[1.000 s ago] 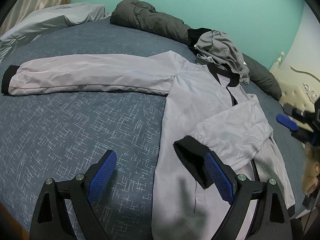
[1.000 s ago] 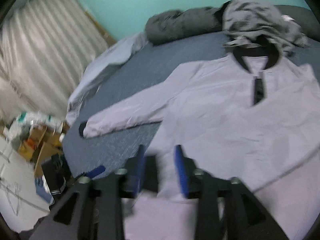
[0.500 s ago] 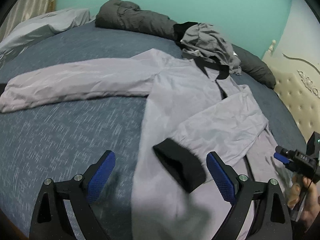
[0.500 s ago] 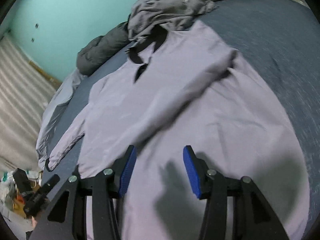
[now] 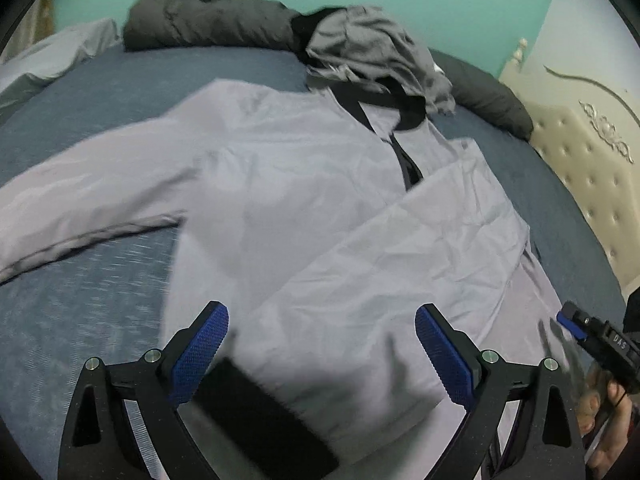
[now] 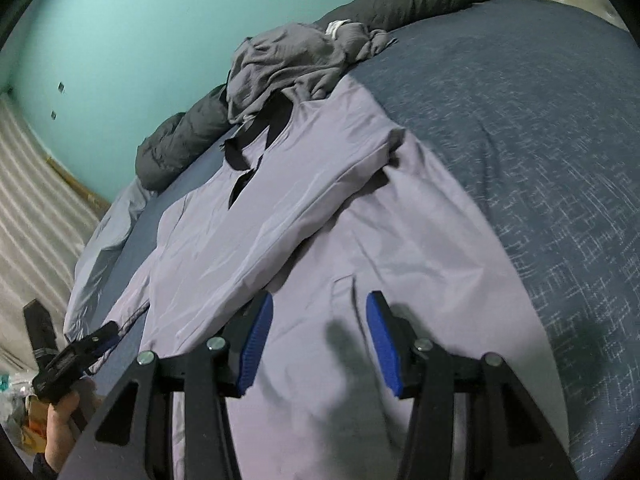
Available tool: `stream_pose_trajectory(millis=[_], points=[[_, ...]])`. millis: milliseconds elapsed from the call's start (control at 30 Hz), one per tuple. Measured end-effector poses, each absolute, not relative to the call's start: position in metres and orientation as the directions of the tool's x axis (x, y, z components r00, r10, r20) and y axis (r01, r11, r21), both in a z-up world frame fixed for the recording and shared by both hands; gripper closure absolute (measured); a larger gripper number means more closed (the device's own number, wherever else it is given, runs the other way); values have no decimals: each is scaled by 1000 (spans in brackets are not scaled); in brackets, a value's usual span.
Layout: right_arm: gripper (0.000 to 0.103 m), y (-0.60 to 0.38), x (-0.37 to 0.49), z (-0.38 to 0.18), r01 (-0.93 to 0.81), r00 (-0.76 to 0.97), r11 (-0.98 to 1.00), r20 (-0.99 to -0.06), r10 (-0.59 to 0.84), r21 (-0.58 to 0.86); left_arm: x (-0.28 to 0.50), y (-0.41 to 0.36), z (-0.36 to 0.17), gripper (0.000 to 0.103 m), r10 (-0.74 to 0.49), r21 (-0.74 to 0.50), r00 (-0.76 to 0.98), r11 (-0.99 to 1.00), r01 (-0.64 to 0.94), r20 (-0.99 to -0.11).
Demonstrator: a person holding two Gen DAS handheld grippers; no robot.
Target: Fold clothes
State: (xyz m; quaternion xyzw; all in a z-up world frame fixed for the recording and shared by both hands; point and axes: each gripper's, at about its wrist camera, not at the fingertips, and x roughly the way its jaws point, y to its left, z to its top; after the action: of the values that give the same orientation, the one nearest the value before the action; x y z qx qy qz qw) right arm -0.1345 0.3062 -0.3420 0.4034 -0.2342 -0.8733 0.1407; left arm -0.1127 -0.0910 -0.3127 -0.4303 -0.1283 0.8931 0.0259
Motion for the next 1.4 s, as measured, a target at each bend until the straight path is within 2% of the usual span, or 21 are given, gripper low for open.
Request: stream_pose_trajectory(millis=[267,400,567,767,933,1000,1167,1400], points=[[54,320,-152,-317,59,-681,-908,-649,-340,414,-129,-79,-344,6,134,-217,-566,-973,82,-813],[54,328,-191,-307,84,-687,-975,-697,-206,206,-130,-75,-346,6,121,-201,-564,-976,82,-817],[54,335,-247,-325,110,-609,-994,-790,-74,8,-132,-78,-347,6,126,-211,-560,-973,89,-819],[54,324,-283,-348,194,-543,-980,-837,-67,-47,-133,-78,-348,6,132,-215,-558,-973,85,-819],[54,309,-300,-360,239,-536,-959,-844,2,-154,-134,-76,-351,5,133,-208,-551,-975,75,-824],[63,312,-306,-360,222,-554,-954,-831,47,-201,-134,-73,-351,5,141,-207,-549,-976,61,-824],[78,333,-314,-351,202,-565,-956,-823,65,-214,-133,-61,-354,5,136,-176,-539,-984,23,-831],[77,346,-319,-358,217,-510,-966,-860,11,-141,-132,-62,-354,5,134,-175,-534,-984,25,-834]])
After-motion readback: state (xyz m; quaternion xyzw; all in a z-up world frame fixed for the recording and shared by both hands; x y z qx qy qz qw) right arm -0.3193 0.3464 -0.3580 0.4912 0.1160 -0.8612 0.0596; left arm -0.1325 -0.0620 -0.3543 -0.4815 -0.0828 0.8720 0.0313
